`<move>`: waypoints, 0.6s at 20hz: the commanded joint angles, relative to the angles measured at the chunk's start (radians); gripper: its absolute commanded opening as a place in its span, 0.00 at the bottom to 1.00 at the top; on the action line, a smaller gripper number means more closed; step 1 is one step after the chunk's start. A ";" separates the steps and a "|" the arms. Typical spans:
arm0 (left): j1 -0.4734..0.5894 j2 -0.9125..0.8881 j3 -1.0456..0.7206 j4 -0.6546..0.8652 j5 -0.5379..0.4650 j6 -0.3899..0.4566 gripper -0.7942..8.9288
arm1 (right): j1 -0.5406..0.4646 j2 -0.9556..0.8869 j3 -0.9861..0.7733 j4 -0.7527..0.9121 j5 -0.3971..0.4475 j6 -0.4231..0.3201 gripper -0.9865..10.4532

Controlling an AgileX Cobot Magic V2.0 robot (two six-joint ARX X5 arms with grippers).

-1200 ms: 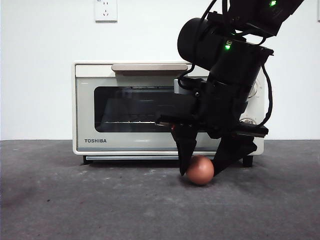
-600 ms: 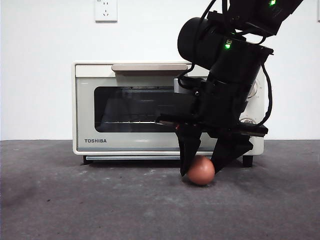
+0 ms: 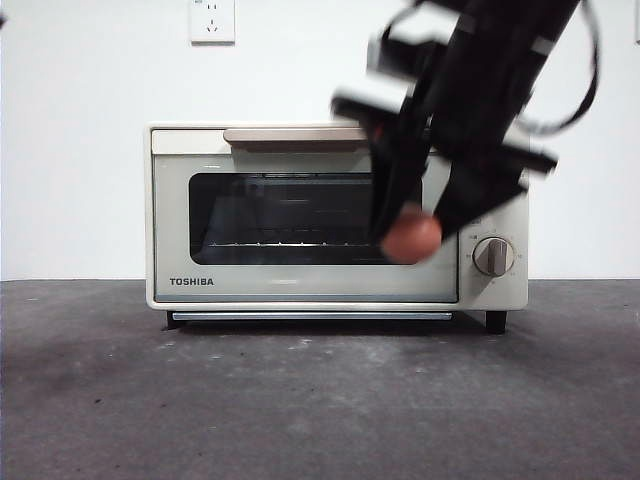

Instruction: Eggoven

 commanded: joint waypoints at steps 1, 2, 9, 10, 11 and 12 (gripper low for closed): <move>-0.047 0.079 0.055 0.100 -0.047 -0.042 0.09 | 0.016 -0.094 0.018 -0.028 0.000 -0.044 0.09; -0.082 0.127 0.080 0.133 -0.092 -0.043 0.09 | 0.017 -0.148 0.018 -0.043 0.000 -0.060 0.09; -0.293 0.460 0.265 0.359 -0.280 -0.034 0.09 | 0.019 -0.402 0.018 -0.143 0.012 -0.090 0.09; -0.305 0.494 0.285 0.369 -0.294 -0.031 0.09 | 0.019 -0.419 0.018 -0.146 0.013 -0.090 0.09; -0.317 0.536 0.312 0.373 -0.307 -0.023 0.09 | 0.019 -0.439 0.018 -0.151 0.013 -0.090 0.09; -0.325 0.566 0.333 0.373 -0.312 -0.013 0.09 | 0.019 -0.454 0.018 -0.156 0.016 -0.090 0.09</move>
